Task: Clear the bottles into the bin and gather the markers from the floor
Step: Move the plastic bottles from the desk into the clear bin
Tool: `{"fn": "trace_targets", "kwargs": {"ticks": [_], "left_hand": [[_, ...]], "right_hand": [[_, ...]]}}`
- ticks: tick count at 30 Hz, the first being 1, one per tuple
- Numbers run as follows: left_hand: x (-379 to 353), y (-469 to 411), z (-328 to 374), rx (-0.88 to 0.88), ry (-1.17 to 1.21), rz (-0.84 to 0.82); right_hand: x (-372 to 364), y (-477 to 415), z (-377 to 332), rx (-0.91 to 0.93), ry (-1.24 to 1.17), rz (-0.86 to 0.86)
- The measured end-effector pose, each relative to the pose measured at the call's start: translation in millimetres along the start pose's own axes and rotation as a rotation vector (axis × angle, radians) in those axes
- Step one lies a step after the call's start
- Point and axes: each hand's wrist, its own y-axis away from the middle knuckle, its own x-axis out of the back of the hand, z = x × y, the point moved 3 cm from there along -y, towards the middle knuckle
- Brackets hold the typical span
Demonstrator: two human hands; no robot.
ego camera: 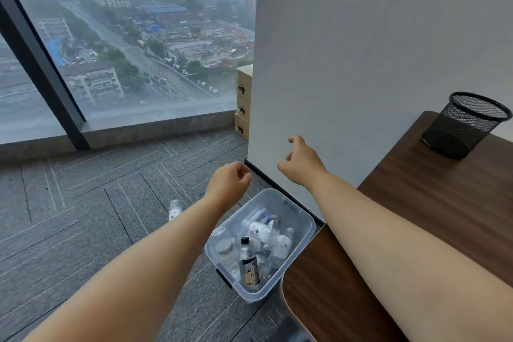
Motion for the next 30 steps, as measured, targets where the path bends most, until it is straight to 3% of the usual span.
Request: {"fn": "trace_targets", "kwargs": {"ticks": [9, 14, 23, 30], "left_hand": [[45.6, 29.8, 63.3, -0.145, 0.076, 0.213], [44.0, 48.8, 123.1, -0.253, 0.111, 0.246], [-28.4, 88.2, 249.1, -0.467, 0.158, 0.11], [-125.2, 118.5, 346.6, -0.638, 0.106, -0.11]], "right_hand": [[41.3, 33.3, -15.9, 0.112, -0.009, 0.107], [89.2, 65.3, 2.8, 0.153, -0.027, 0.226], [197.1, 141.1, 107.6, 0.045, -0.03, 0.488], [269.9, 218.1, 217.8, -0.175, 0.024, 0.631]]}}
